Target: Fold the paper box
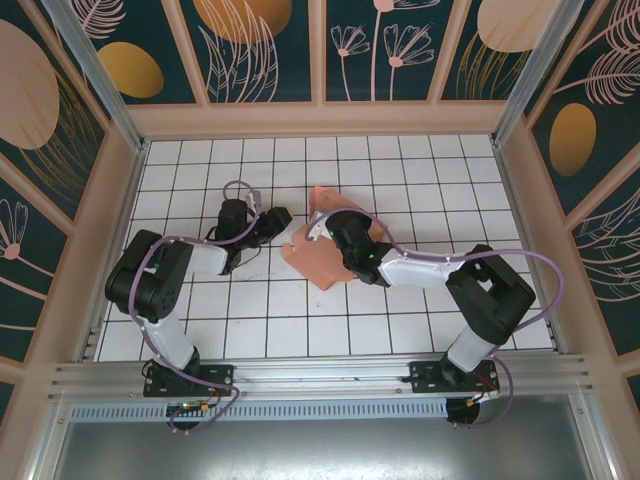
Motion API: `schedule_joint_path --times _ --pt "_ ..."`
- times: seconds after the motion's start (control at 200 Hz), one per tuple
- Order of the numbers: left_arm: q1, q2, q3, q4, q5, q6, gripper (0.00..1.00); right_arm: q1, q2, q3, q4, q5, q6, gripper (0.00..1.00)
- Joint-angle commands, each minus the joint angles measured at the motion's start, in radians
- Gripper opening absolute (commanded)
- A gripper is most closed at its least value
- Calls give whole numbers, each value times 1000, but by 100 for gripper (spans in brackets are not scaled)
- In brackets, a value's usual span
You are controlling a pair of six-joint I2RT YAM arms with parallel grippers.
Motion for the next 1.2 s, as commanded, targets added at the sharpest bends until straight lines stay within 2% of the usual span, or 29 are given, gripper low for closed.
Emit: schedule_joint_path --times 0.0,0.15,0.33,0.475,0.586,0.861,1.196 --pt "29 -30 18 -39 -35 39 51 13 10 -41 163 41 -63 0" --pt "33 38 167 -163 13 154 64 14 13 -101 281 44 -109 0" --pt "54 120 333 -278 -18 238 68 22 17 -157 405 42 -153 0" --pt "72 223 493 -404 -13 294 69 27 36 -168 437 35 -159 0" --pt "72 302 612 -484 23 348 65 27 47 -166 456 33 -163 0" --pt "71 446 798 -626 176 398 44 30 44 -137 397 19 -131 0" --pt "-6 499 889 -733 249 508 45 30 42 -117 344 20 -94 0"
